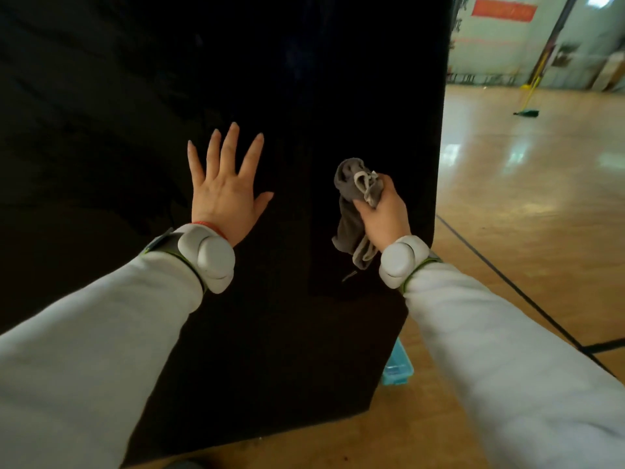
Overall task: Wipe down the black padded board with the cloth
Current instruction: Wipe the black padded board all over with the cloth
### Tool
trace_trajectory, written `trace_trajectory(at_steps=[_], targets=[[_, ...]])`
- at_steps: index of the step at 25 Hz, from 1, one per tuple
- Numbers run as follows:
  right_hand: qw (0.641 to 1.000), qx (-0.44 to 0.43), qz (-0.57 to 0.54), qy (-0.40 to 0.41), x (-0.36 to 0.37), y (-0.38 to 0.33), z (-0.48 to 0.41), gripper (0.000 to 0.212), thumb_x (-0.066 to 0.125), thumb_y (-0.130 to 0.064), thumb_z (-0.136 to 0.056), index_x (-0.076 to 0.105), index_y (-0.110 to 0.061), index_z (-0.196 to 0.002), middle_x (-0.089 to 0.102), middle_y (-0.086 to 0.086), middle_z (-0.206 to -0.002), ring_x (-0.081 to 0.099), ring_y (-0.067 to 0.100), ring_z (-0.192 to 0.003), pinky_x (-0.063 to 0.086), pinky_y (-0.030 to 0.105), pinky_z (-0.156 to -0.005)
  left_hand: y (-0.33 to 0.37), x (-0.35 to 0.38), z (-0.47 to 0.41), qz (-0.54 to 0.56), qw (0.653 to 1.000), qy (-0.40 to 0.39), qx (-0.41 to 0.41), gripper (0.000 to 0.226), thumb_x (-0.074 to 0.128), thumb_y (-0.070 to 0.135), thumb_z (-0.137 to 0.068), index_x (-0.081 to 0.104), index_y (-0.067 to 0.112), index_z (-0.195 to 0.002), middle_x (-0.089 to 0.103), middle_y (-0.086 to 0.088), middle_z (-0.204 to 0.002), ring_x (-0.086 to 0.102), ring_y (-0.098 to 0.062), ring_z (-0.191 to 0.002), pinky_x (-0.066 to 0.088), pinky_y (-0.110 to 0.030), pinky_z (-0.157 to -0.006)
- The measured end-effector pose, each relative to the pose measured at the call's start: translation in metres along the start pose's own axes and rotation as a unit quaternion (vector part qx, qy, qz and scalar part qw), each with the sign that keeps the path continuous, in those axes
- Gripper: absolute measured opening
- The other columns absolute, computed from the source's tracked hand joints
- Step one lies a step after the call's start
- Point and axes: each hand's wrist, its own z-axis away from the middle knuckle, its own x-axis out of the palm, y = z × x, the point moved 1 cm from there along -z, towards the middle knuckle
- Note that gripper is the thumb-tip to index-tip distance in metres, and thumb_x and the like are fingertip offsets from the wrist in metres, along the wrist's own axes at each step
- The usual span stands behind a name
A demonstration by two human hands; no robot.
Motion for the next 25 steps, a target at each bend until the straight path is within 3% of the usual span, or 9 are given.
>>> trace_trajectory(at_steps=[4,8,19,25], targets=[[1.0,-0.018,-0.004,0.025,-0.025,-0.033,-0.015,0.039,0.056,-0.019,-0.091,0.04,-0.002,-0.122,0.057,0.015,-0.113,0.056,0.031,-0.104,0.04,0.027,-0.078,0.006,-0.034,-0.025,0.013,1.0,0.019,-0.015,0.077,0.055,0.039,-0.089,0.011,0.021,-0.15,0.008,-0.016,-0.155,0.003,-0.035,-0.143,-0.004,-0.055,-0.113],[0.998,-0.049,0.005,0.033,-0.05,-0.072,-0.033,0.038,0.056,-0.02,-0.091,0.039,-0.002,-0.119,0.056,0.007,-0.103,0.056,0.029,-0.099,0.037,0.026,-0.074,0.015,-0.068,-0.053,0.022,0.998,0.048,-0.02,0.075,0.053,0.04,-0.09,0.011,0.021,-0.15,0.011,-0.012,-0.156,0.005,-0.033,-0.143,-0.003,-0.054,-0.113],[0.99,-0.109,-0.019,0.085,-0.094,-0.15,-0.074,0.033,0.052,-0.014,-0.086,0.037,-0.001,-0.113,0.052,0.005,-0.087,0.054,0.029,-0.086,0.045,0.039,-0.077,0.013,-0.132,-0.112,0.003,0.994,0.098,-0.038,0.069,0.048,0.041,-0.092,0.016,0.018,-0.149,0.015,-0.01,-0.155,0.009,-0.031,-0.143,0.001,-0.052,-0.114],[0.978,-0.177,0.001,0.114,-0.103,-0.197,-0.103,0.033,0.055,-0.017,-0.085,0.038,-0.009,-0.112,0.054,-0.001,-0.086,0.057,0.026,-0.085,0.048,0.04,-0.077,0.003,-0.162,-0.151,0.004,0.989,0.142,-0.03,0.068,0.048,0.039,-0.092,0.017,0.017,-0.148,0.016,-0.01,-0.155,0.008,-0.031,-0.143,0.002,-0.053,-0.115]])
